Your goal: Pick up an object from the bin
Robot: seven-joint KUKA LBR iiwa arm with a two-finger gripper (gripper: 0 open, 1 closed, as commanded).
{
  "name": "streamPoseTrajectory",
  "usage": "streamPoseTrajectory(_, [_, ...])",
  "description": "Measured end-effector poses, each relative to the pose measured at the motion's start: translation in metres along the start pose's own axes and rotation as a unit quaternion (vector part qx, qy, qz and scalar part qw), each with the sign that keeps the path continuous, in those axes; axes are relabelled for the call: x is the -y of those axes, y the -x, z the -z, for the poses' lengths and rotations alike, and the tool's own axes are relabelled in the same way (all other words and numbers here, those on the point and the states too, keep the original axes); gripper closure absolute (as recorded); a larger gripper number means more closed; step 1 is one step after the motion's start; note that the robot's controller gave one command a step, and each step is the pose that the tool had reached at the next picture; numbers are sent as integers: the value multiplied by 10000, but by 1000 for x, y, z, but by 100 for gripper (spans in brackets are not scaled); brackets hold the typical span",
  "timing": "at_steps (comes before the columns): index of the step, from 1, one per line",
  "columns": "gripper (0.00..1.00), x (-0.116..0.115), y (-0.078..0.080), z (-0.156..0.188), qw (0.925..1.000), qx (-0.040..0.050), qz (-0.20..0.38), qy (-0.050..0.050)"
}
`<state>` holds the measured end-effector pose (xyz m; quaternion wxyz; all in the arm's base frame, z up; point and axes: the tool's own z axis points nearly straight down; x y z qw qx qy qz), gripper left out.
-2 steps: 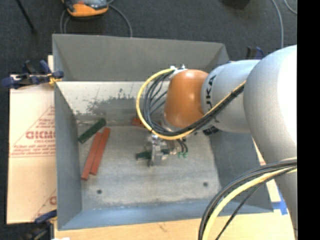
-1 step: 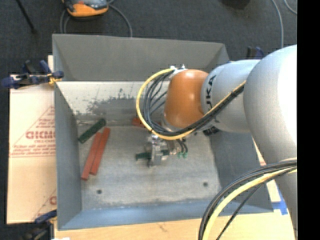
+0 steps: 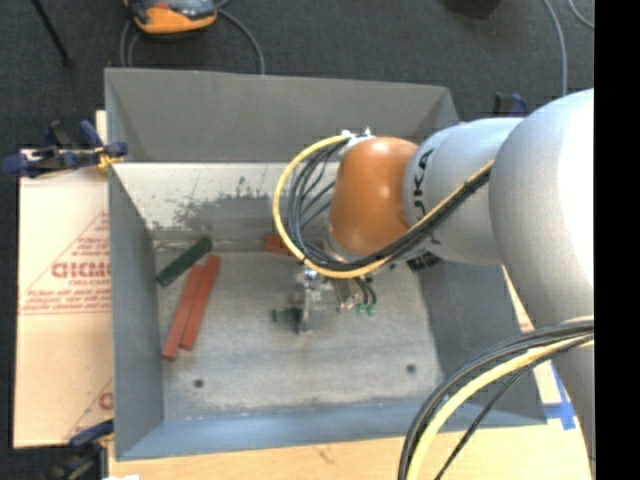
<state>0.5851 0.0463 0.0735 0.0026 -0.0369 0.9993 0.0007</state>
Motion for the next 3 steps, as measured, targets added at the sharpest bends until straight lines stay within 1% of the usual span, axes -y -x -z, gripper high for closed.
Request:
streamPoseTrajectory(1, [100, 0, -1, 8, 10000, -18, 5, -3])
streamPoseTrajectory(3, [100, 0, 1, 29, 10000, 3, 8, -5])
